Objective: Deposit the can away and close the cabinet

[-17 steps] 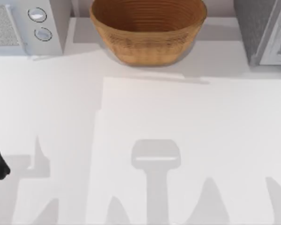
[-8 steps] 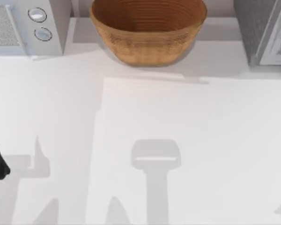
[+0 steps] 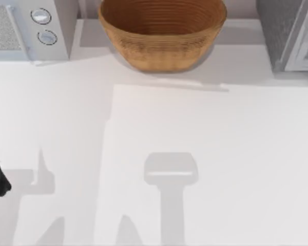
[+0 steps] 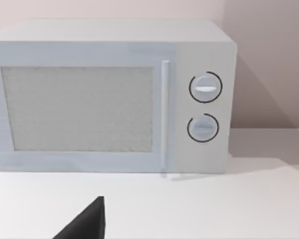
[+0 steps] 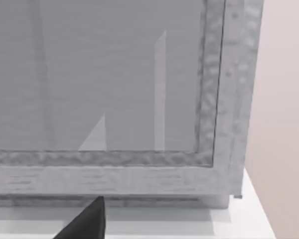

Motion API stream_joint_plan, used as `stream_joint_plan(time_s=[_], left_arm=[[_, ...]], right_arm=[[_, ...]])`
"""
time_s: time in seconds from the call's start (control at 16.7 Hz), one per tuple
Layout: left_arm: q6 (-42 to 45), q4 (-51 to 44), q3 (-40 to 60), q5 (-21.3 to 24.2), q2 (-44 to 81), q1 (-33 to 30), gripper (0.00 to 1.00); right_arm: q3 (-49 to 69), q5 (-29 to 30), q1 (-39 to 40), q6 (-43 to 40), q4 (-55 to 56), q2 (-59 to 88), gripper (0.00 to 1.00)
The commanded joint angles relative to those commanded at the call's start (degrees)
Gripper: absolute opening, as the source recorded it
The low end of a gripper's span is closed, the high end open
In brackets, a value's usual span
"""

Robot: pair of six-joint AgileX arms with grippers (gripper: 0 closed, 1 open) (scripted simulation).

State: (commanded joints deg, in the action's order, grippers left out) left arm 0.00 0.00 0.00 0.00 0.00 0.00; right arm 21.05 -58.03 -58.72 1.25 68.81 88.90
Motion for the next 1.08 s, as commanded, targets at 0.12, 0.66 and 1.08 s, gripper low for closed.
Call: stream_joint_plan(time_s=[0.12,0.66,1.08], left_arm=[[0.00,0.00,0.00,0.00,0.00,0.00,1.00],[0.00,0.00,0.00,0.00,0.00,0.00,1.00],[0.00,0.00,0.00,0.00,0.00,0.00,1.00]], right_arm=[[-0.18,0.13,0.23,-0.01,-0.22,-0.14,1.00],[23.22,-1.51,-1.53,0.23,-25.82,-1.54,1.00],[54.70,-2.26,-1.80,0.15,-63.66,-6.27,1.00]])
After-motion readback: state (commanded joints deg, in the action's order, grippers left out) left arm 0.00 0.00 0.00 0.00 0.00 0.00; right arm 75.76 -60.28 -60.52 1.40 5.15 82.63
